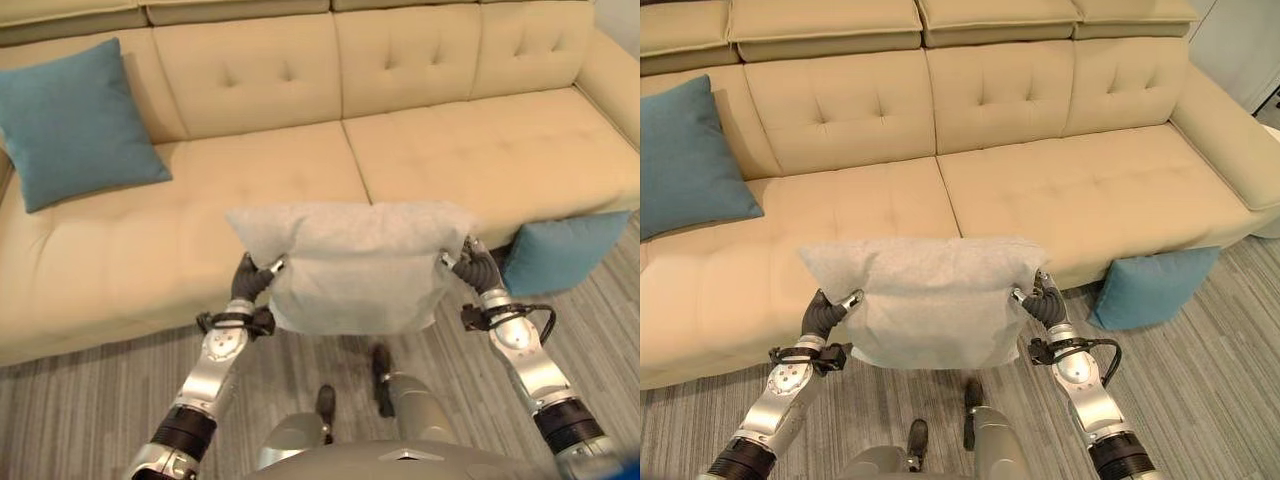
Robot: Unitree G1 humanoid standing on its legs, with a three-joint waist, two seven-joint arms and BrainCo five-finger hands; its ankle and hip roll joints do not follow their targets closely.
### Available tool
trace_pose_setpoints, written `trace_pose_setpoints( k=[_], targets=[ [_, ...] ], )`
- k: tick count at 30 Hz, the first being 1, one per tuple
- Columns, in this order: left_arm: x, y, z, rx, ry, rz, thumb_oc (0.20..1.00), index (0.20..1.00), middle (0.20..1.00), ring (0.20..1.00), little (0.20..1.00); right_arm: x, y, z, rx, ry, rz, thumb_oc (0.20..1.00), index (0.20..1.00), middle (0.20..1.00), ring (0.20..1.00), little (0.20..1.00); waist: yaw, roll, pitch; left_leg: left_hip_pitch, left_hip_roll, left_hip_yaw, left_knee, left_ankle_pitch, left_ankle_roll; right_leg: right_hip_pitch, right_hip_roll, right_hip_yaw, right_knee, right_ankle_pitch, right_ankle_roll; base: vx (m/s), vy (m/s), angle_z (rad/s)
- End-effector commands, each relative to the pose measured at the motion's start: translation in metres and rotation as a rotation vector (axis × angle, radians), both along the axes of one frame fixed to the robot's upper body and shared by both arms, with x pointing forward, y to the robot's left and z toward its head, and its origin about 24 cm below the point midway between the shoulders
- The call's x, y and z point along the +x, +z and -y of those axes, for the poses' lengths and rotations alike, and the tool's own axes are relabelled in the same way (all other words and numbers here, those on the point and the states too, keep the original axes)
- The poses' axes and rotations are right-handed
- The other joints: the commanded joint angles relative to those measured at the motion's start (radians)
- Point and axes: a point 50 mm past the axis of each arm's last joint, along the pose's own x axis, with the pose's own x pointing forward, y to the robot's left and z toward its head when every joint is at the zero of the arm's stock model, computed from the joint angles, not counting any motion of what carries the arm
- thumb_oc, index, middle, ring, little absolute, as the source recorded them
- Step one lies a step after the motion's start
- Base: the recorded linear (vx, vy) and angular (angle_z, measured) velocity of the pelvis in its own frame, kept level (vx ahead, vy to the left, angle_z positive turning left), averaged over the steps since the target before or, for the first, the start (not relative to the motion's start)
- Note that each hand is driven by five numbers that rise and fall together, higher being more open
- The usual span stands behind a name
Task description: Pick up all the scattered cushions and arrange them neatly on the sofa.
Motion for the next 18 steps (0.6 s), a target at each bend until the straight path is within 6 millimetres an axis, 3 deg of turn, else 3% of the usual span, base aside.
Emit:
trace_pose_setpoints(
  k=[1, 3, 5, 9, 12, 14, 15, 16, 18],
  targets=[
    [0.015, 0.046, 0.021, -0.041, -0.092, 0.262, 0.2, 0.2, 0.2, 0.2, 0.2, 0.015, 0.033, -0.001, 0.038, 0.026, 0.164, 0.2, 0.2, 0.2, 0.2, 0.2, -0.006, -0.024, -0.05, 0.023, -0.002, -0.069, 0.038, -0.01, -0.065, 0.157, 0.018, -0.013, -0.047, 0.071, 0.036, 0.24, -0.12, 0.86],
    [0.013, 0.042, 0.023, -0.058, -0.101, 0.245, 0.2, 0.2, 0.2, 0.2, 0.2, 0.01, 0.031, 0.007, 0.025, 0.001, 0.156, 0.2, 0.2, 0.2, 0.2, 0.2, -0.017, -0.021, -0.079, 0.021, 0.03, -0.089, 0.066, -0.002, -0.094, 0.194, 0.026, -0.027, -0.055, 0.059, 0.012, 0.35, -0.237, 0.78],
    [0.015, 0.042, 0.026, -0.07, -0.114, 0.239, 0.2, 0.2, 0.2, 0.2, 0.2, 0.006, 0.029, 0.014, 0.053, -0.032, 0.155, 0.2, 0.2, 0.2, 0.2, 0.2, -0.024, -0.026, -0.073, -0.032, 0.061, -0.07, 0.188, 0.048, -0.15, 0.236, 0.021, -0.081, -0.057, 0.039, -0.012, 0.2, -0.218, 0.62],
    [0.014, 0.04, 0.027, -0.073, -0.116, 0.229, 0.2, 0.2, 0.2, 0.2, 0.2, 0.004, 0.029, 0.017, 0.068, -0.044, 0.152, 0.2, 0.2, 0.2, 0.2, 0.2, -0.021, -0.033, -0.064, -0.077, 0.065, -0.053, 0.24, 0.053, -0.15, 0.275, 0.02, -0.116, -0.077, 0.021, -0.029, 0.1, -0.109, 0.63],
    [0.011, 0.036, 0.026, -0.078, -0.117, 0.212, 0.2, 0.2, 0.2, 0.2, 0.2, 0.003, 0.028, 0.02, 0.065, -0.052, 0.145, 0.2, 0.2, 0.2, 0.2, 0.2, -0.014, -0.039, -0.065, -0.114, 0.044, -0.014, 0.161, 0.024, -0.129, 0.3, 0.017, -0.123, -0.092, 0.005, -0.028, 0.17, -0.063, 0.18],
    [0.009, 0.031, 0.026, -0.065, -0.119, 0.19, 0.2, 0.2, 0.2, 0.2, 0.2, 0.002, 0.025, 0.02, 0.065, -0.062, 0.136, 0.2, 0.2, 0.2, 0.2, 0.2, 0.001, -0.027, -0.072, -0.164, 0.029, 0.026, 0.044, 0.095, -0.111, 0.324, 0.039, -0.121, -0.096, -0.017, -0.03, 0.27, -0.006, 0.28],
    [0.009, 0.031, 0.026, -0.058, -0.117, 0.185, 0.2, 0.2, 0.2, 0.2, 0.2, 0.002, 0.024, 0.019, 0.063, -0.063, 0.131, 0.2, 0.2, 0.2, 0.2, 0.2, 0.007, -0.024, -0.072, -0.182, 0.028, 0.034, 0.022, 0.126, -0.113, 0.335, 0.045, -0.118, -0.096, -0.026, -0.031, 0.29, 0.048, 0.1],
    [0.008, 0.031, 0.025, -0.053, -0.115, 0.19, 0.2, 0.2, 0.2, 0.2, 0.2, 0.003, 0.021, 0.017, 0.062, -0.061, 0.121, 0.2, 0.2, 0.2, 0.2, 0.2, 0.022, -0.02, -0.072, -0.234, 0.028, 0.054, -0.007, 0.19, -0.13, 0.367, 0.059, -0.101, -0.097, -0.047, -0.036, 0.23, 0.04, -0.07],
    [0.008, 0.031, 0.024, -0.052, -0.113, 0.19, 0.2, 0.2, 0.2, 0.2, 0.2, 0.003, 0.02, 0.016, 0.058, -0.06, 0.115, 0.2, 0.2, 0.2, 0.2, 0.2, 0.031, -0.022, -0.072, -0.247, 0.027, 0.055, 0.004, 0.195, -0.133, 0.381, 0.06, -0.092, -0.095, -0.057, -0.038, 0.17, 0.043, -0.12]
  ],
)
